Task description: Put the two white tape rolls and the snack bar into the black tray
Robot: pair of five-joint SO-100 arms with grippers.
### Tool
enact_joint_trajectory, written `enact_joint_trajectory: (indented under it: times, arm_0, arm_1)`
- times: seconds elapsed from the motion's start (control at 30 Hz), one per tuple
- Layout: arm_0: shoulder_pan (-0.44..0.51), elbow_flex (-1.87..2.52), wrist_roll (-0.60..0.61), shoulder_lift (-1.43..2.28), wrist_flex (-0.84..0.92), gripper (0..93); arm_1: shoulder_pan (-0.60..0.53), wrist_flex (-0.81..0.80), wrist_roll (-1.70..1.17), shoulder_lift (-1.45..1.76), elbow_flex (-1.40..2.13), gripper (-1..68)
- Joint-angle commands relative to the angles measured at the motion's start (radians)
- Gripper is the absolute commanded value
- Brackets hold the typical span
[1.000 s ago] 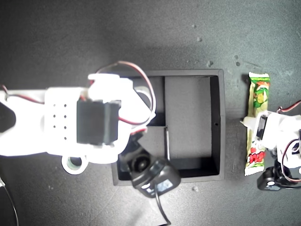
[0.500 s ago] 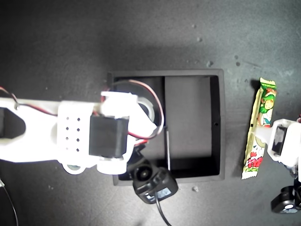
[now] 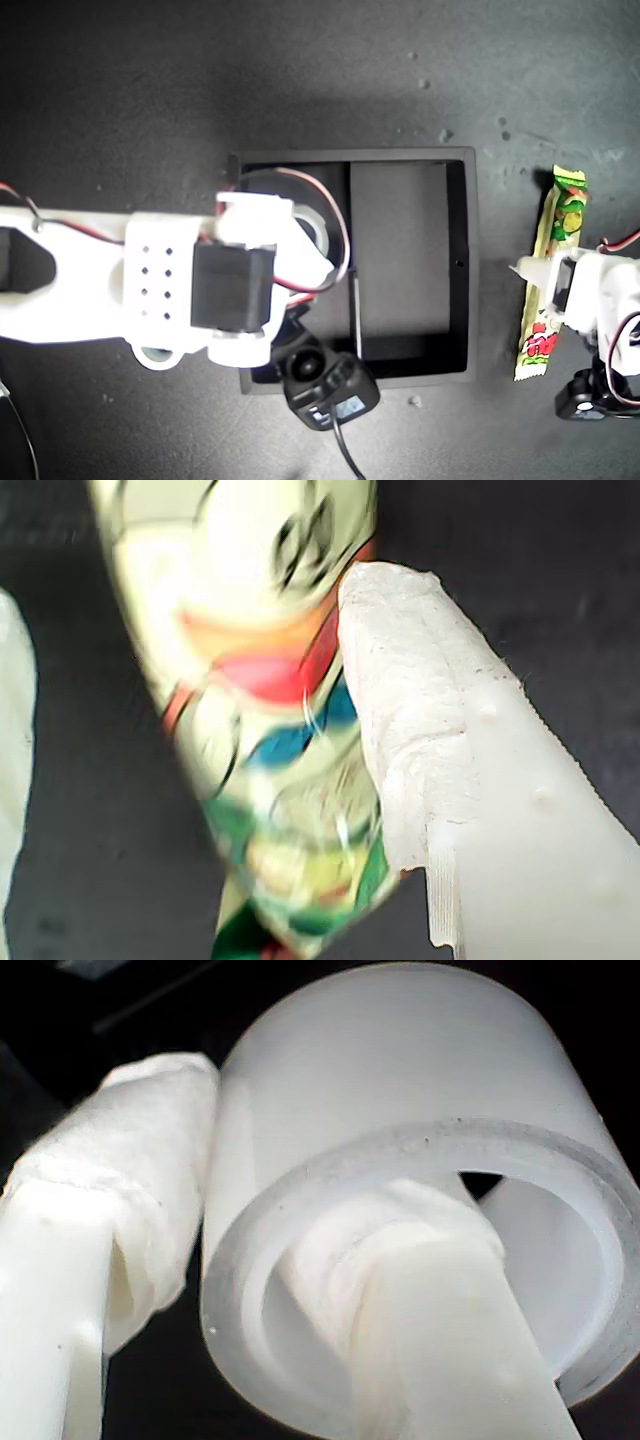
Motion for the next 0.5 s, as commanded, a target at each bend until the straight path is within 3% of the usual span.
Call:
enact_joint_trajectory:
  times: [0.0,0.13,0.23,0.47]
  arm_0:
    - [0.002,-0.031,-0.009,0.038,0.018,0.1]
    - [-0.002,-0.054,-0.005,0.023,0.018,0.1]
    - [-0.005,-0.064,-0.003,0.015,0.018,0.1]
    - [-0.002,-0.064,0.006,0.014,0.018,0.1]
  arm_1:
    - [-0.012,-0.029,0.011,0.012,0.038,23.2]
    - [-0.026,-0.061,0.038,0.012,0.069,22.9]
    - [-0.028,-0.127,0.058,0.012,0.097,15.4]
    - [-0.035,-0.224,0.097,0.012,0.135,7.6]
